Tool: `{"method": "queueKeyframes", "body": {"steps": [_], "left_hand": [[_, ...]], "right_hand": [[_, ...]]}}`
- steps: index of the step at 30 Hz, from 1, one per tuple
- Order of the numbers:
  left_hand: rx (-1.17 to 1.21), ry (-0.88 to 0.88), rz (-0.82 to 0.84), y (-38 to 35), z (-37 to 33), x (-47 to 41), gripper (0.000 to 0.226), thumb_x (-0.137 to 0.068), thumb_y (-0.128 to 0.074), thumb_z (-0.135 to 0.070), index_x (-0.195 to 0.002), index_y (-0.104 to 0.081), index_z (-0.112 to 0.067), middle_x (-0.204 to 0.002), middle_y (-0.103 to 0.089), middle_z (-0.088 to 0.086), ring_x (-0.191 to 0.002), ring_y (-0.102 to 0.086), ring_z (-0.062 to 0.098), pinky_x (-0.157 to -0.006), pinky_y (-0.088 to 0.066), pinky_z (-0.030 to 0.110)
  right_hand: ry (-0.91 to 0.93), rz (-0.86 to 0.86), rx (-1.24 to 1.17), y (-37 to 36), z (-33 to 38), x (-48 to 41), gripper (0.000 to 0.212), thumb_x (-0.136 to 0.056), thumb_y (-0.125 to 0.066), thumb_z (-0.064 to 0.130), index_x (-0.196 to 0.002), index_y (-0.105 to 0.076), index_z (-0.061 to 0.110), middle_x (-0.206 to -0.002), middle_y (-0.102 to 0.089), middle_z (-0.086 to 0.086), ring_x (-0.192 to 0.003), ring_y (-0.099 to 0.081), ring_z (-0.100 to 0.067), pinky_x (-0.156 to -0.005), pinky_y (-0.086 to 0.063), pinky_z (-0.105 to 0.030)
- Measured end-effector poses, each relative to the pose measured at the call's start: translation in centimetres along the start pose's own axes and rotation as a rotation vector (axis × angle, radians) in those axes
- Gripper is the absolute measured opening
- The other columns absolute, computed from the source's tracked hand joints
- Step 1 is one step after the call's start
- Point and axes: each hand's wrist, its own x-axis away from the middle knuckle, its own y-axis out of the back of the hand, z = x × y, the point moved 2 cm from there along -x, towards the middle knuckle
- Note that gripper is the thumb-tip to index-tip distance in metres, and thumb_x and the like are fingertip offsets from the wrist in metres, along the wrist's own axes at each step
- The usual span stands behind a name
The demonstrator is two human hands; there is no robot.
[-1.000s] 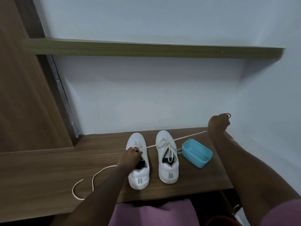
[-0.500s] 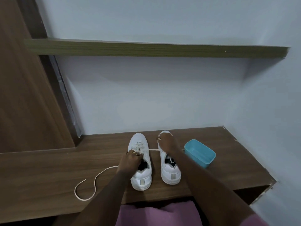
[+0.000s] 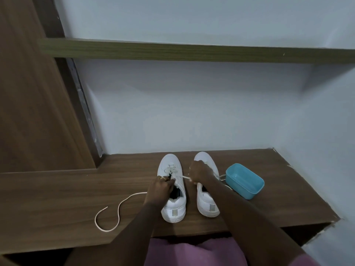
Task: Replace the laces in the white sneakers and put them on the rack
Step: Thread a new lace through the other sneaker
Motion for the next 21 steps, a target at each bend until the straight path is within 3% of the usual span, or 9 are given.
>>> {"method": "queueKeyframes", "body": {"steps": [2,3,6,8,10,12,16,19,21], "left_hand": [[0.014,0.029,-0.016,0.0,-0.1,0.0,0.032,-0.043,-0.093,-0.021,-0.069,-0.075,-0.026,-0.056,-0.062,-0.007,-0.042,-0.055,0.014,-0.037,-0.035,0.016],[0.015,0.044,-0.015,0.0,-0.1,0.0,0.032,-0.043,-0.093,-0.021,-0.069,-0.075,-0.027,-0.055,-0.062,-0.007,-0.042,-0.055,0.014,-0.037,-0.035,0.016],[0.008,0.058,0.002,0.1,-0.3,0.1,0.033,-0.042,-0.093,-0.02,-0.068,-0.075,-0.026,-0.058,-0.066,-0.006,-0.043,-0.057,0.014,-0.037,-0.037,0.016],[0.001,0.065,0.016,0.1,-0.5,0.0,0.035,-0.039,-0.093,-0.02,-0.07,-0.076,-0.026,-0.062,-0.069,-0.005,-0.045,-0.059,0.014,-0.037,-0.039,0.017],[0.033,0.081,-0.008,0.0,-0.4,0.1,0.037,-0.042,-0.092,-0.017,-0.075,-0.077,-0.025,-0.065,-0.069,-0.005,-0.047,-0.06,0.014,-0.038,-0.04,0.017],[0.194,0.095,-0.028,-0.2,0.1,0.7,0.032,-0.06,-0.084,-0.007,-0.09,-0.076,-0.019,-0.078,-0.071,0.0,-0.06,-0.064,0.02,-0.047,-0.045,0.021],[0.509,0.429,-0.092,-0.4,1.7,1.1,0.033,-0.093,-0.048,-0.002,-0.122,-0.063,-0.008,-0.115,-0.062,0.013,-0.1,-0.058,0.033,-0.079,-0.044,0.034],[0.545,0.57,0.023,-1.0,2.6,0.2,0.03,-0.098,-0.044,-0.012,-0.122,-0.061,-0.006,-0.118,-0.063,0.015,-0.109,-0.057,0.032,-0.085,-0.04,0.033],[0.592,0.58,0.11,-1.2,2.8,-0.6,0.026,-0.097,-0.046,-0.018,-0.103,-0.067,-0.005,-0.104,-0.068,0.016,-0.102,-0.06,0.032,-0.073,-0.036,0.03]], "right_hand": [[-0.09,0.146,-0.025,1.0,-1.2,0.3,0.015,-0.083,-0.059,0.004,-0.068,-0.061,0.004,-0.036,-0.056,0.006,-0.05,-0.052,-0.012,-0.044,-0.038,-0.019],[-0.153,0.192,-0.067,1.6,-1.9,0.3,0.02,-0.084,-0.056,0.001,-0.065,-0.055,0.006,-0.029,-0.05,0.007,-0.049,-0.052,-0.013,-0.043,-0.04,-0.019],[-0.267,0.501,-0.047,3.0,-2.7,1.2,0.03,-0.094,-0.036,-0.007,-0.07,-0.049,0.006,-0.043,-0.059,0.004,-0.06,-0.05,-0.011,-0.057,-0.046,-0.014],[-0.286,0.588,0.017,3.8,-3.1,2.0,0.032,-0.096,-0.03,-0.009,-0.078,-0.054,0.003,-0.06,-0.06,0.003,-0.063,-0.048,-0.008,-0.048,-0.045,-0.013],[-0.239,0.414,0.006,3.9,-3.9,1.1,0.021,-0.093,-0.038,-0.006,-0.1,-0.058,-0.007,-0.069,-0.056,-0.006,-0.06,-0.052,-0.015,-0.039,-0.045,-0.015],[-0.251,0.231,-0.037,3.7,-4.0,0.5,0.029,-0.089,-0.052,0.003,-0.115,-0.059,-0.005,-0.071,-0.057,-0.007,-0.058,-0.057,-0.018,-0.039,-0.046,-0.015],[-0.167,0.13,0.074,3.3,-2.3,-0.1,0.042,-0.083,-0.07,0.033,-0.115,-0.059,0.01,-0.089,-0.061,0.0,-0.089,-0.06,-0.02,-0.08,-0.046,-0.028],[-0.004,-0.08,0.009,2.3,-0.7,-0.8,0.029,-0.088,-0.062,0.023,-0.112,-0.062,0.006,-0.11,-0.064,-0.007,-0.105,-0.06,-0.024,-0.086,-0.049,-0.031],[0.016,-0.096,-0.055,0.8,0.4,-1.1,0.023,-0.092,-0.054,0.017,-0.108,-0.063,0.003,-0.114,-0.064,-0.012,-0.108,-0.059,-0.027,-0.083,-0.046,-0.03]]}}
